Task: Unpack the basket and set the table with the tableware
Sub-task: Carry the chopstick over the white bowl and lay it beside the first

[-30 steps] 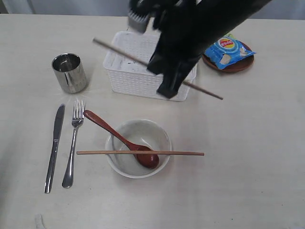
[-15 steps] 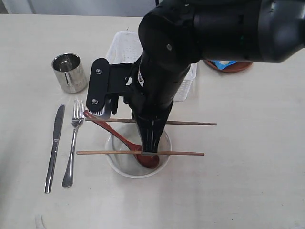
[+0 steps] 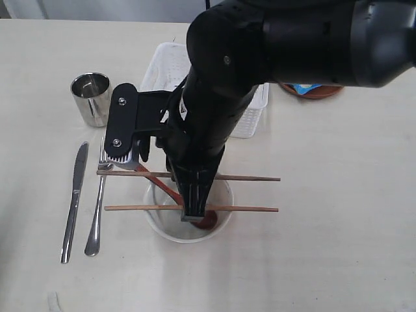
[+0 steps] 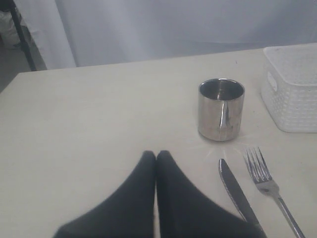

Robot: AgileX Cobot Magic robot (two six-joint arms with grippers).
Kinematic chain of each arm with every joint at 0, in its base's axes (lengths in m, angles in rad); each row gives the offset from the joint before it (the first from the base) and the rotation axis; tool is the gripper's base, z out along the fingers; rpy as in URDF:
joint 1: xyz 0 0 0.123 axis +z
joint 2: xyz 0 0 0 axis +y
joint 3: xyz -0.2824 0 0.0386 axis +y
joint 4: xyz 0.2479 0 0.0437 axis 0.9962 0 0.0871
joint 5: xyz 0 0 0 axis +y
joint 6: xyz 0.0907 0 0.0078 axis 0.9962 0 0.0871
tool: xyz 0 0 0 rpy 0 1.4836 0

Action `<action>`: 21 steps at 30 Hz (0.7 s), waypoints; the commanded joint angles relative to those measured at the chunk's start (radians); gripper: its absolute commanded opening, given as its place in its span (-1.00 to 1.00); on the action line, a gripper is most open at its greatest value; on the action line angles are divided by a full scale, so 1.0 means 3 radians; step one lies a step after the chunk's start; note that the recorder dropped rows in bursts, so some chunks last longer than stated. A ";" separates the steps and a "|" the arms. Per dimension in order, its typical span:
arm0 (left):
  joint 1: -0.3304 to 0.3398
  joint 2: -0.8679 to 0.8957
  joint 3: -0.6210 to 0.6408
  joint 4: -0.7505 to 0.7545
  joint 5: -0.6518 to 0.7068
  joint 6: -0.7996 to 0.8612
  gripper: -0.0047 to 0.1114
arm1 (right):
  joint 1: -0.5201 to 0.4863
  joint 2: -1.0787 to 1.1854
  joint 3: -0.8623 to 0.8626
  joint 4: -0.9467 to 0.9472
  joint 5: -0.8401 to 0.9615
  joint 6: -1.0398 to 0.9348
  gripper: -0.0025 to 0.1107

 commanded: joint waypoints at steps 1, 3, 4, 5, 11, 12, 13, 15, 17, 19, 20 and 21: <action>-0.0017 -0.0006 0.0008 0.0008 -0.0002 -0.0008 -0.92 | 0.0001 -0.0008 0.0034 0.0104 -0.0020 -0.0098 -0.96; -0.0017 -0.0006 0.0008 0.0008 -0.0002 -0.0008 -0.92 | 0.0001 -0.0008 0.0079 0.0098 -0.0081 -0.0098 -0.96; -0.0017 -0.0006 0.0008 0.0008 -0.0002 -0.0008 -0.92 | 0.0001 -0.0008 0.0096 0.0090 -0.0098 -0.0098 -0.96; -0.0017 -0.0006 0.0008 0.0008 -0.0002 -0.0008 -0.92 | 0.0001 -0.0008 0.0112 0.0075 -0.0104 -0.0098 -0.96; -0.0017 -0.0006 0.0008 0.0008 -0.0002 -0.0008 -0.92 | 0.0001 -0.0008 0.0119 0.0081 -0.0142 -0.0098 -0.96; -0.0017 -0.0006 0.0008 0.0008 -0.0002 -0.0008 -0.92 | 0.0001 -0.0008 0.0119 0.0112 -0.0156 -0.0098 -0.96; -0.0017 -0.0006 0.0008 0.0008 -0.0002 -0.0008 -0.92 | 0.0001 -0.0008 0.0119 0.0136 -0.0156 -0.0105 -0.96; -0.0017 -0.0006 0.0008 0.0008 -0.0002 -0.0008 -0.92 | 0.0001 -0.0008 0.0119 0.0146 -0.0156 -0.0126 -0.96; -0.0017 -0.0006 0.0008 0.0008 -0.0002 -0.0008 -0.92 | 0.0001 -0.0008 0.0119 0.0146 -0.0156 -0.0126 -0.96; -0.0017 -0.0006 0.0008 0.0008 -0.0002 -0.0008 -0.92 | 0.0001 -0.0008 0.0119 0.0146 -0.0156 -0.0126 -0.96; -0.0017 -0.0006 0.0008 0.0008 -0.0002 -0.0008 -0.92 | 0.0001 0.0002 0.0119 0.0146 -0.0156 -0.0126 -0.96; -0.0017 -0.0006 0.0008 0.0008 -0.0002 -0.0008 -0.92 | 0.0001 0.0021 0.0119 0.0105 -0.0156 -0.0126 -0.96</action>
